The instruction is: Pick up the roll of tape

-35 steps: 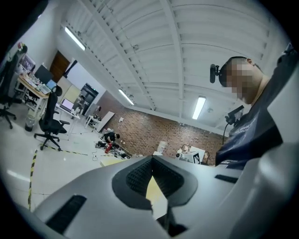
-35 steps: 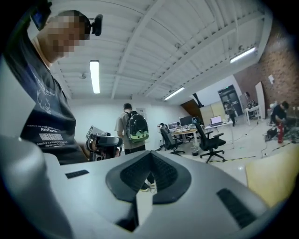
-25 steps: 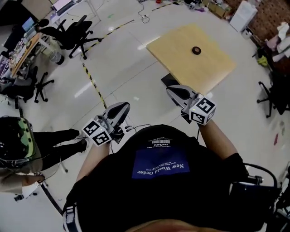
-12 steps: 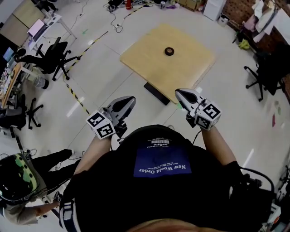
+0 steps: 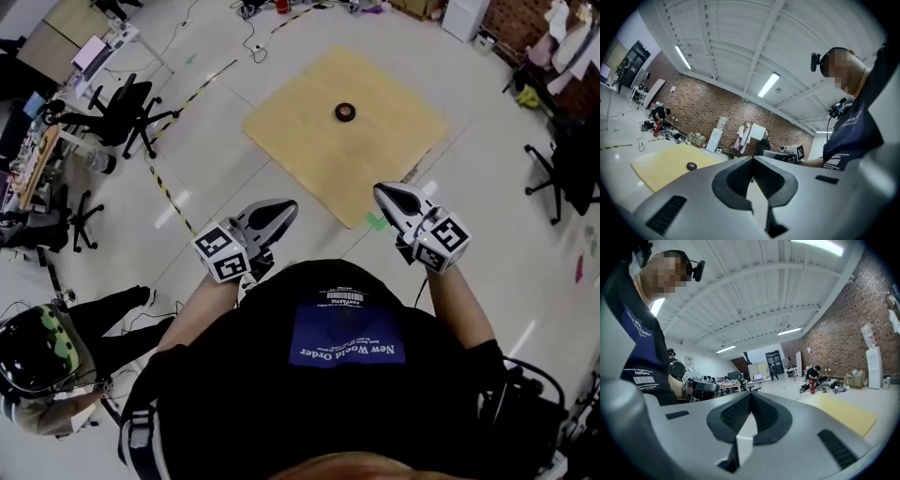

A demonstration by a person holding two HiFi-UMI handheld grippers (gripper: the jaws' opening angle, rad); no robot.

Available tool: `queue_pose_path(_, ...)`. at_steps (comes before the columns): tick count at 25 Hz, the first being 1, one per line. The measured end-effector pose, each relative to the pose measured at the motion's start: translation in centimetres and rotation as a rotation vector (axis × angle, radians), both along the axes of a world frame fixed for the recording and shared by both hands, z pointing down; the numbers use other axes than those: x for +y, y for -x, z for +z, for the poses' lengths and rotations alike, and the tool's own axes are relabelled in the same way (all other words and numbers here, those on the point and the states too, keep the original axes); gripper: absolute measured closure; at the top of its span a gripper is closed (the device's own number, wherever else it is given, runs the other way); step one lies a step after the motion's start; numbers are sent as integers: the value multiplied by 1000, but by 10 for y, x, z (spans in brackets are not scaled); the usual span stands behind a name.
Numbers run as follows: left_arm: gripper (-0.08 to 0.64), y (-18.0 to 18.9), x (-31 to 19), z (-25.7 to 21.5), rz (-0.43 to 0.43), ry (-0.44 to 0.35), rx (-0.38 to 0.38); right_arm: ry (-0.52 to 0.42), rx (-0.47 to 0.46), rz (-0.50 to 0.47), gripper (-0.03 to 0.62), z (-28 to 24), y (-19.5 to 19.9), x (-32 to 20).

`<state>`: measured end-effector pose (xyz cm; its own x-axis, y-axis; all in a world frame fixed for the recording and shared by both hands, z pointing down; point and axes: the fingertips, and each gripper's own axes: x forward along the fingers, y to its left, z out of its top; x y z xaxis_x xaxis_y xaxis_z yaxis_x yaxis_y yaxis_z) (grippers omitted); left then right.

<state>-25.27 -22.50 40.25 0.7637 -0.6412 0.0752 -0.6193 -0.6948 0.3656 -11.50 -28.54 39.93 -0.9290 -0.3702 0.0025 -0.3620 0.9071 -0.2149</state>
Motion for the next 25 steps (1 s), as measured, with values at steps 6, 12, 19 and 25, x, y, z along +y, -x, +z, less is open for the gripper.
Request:
queue_pose_path(6,555,13,-42,11,72,-4,-25,6,31,60,607,10,6,-18)
queue_pose_path(12,555,35,-87,26,180,-22,-104,22,37,155,607,7,24,-29)
queue_pose_path(19,491,44,-162,51,271,12,-216,72,70,212,607,18,37,-58)
queue_pose_path(25,366,25,-231,103,311,61,-388,104,100,220,607,54,25,-82)
